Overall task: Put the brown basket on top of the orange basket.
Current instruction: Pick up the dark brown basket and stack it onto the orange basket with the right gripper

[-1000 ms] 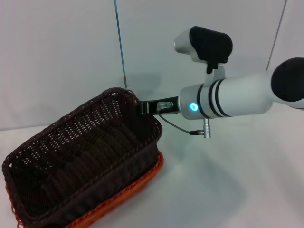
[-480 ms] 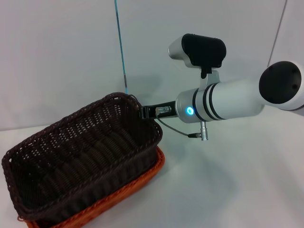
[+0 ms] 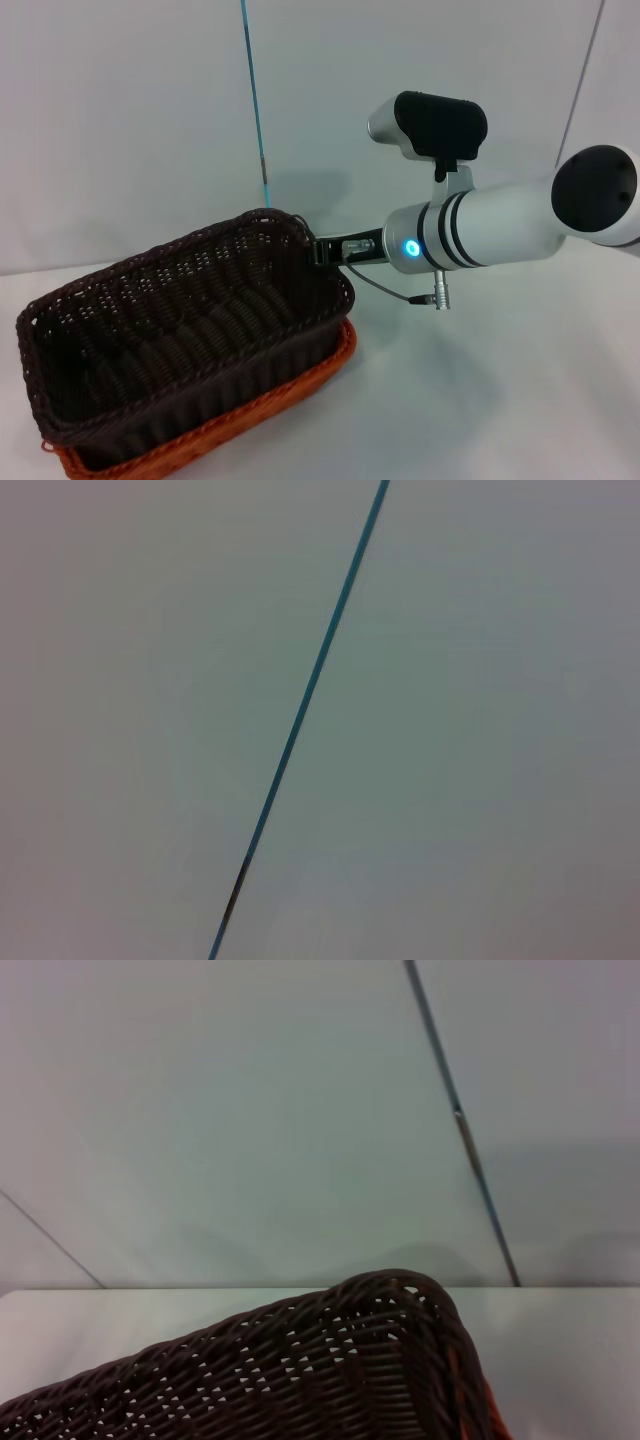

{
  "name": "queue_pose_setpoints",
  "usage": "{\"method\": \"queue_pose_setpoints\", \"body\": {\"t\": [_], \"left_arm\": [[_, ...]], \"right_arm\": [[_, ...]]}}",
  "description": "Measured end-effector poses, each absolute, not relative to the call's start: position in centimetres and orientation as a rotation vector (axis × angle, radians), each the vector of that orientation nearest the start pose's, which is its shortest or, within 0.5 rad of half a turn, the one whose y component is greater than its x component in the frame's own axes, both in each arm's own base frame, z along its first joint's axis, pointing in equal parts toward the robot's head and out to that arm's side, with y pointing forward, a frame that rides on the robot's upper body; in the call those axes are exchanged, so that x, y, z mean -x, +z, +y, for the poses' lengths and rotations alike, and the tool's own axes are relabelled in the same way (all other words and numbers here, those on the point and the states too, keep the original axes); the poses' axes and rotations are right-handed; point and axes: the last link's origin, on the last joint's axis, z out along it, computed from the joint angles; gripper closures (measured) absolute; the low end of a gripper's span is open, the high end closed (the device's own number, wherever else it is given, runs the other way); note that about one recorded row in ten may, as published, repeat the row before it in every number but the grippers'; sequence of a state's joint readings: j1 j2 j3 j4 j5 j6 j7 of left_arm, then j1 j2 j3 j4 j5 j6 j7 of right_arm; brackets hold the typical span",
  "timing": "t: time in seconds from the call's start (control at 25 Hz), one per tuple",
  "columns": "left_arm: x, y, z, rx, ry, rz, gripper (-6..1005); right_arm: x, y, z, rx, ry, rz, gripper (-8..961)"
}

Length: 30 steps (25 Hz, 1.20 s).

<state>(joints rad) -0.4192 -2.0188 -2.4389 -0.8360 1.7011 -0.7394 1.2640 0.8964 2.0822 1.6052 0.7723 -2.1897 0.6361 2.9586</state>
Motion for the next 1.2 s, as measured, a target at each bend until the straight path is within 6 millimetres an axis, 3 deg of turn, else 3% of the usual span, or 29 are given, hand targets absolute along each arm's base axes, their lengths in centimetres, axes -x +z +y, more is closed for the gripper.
{"method": "queue_pose_setpoints", "body": {"t": [0.92, 1.2], "left_arm": [[34.75, 13.26, 39.51, 1.573, -0.698, -1.121, 202], [34.7, 13.33, 39.53, 1.573, -0.699, -1.119, 202]], "right_arm": [[-12.51, -6.99, 45.48, -1.742, 0.955, 2.778, 772], [-12.38, -6.93, 45.52, -1.738, 0.957, 2.785, 715]]}}
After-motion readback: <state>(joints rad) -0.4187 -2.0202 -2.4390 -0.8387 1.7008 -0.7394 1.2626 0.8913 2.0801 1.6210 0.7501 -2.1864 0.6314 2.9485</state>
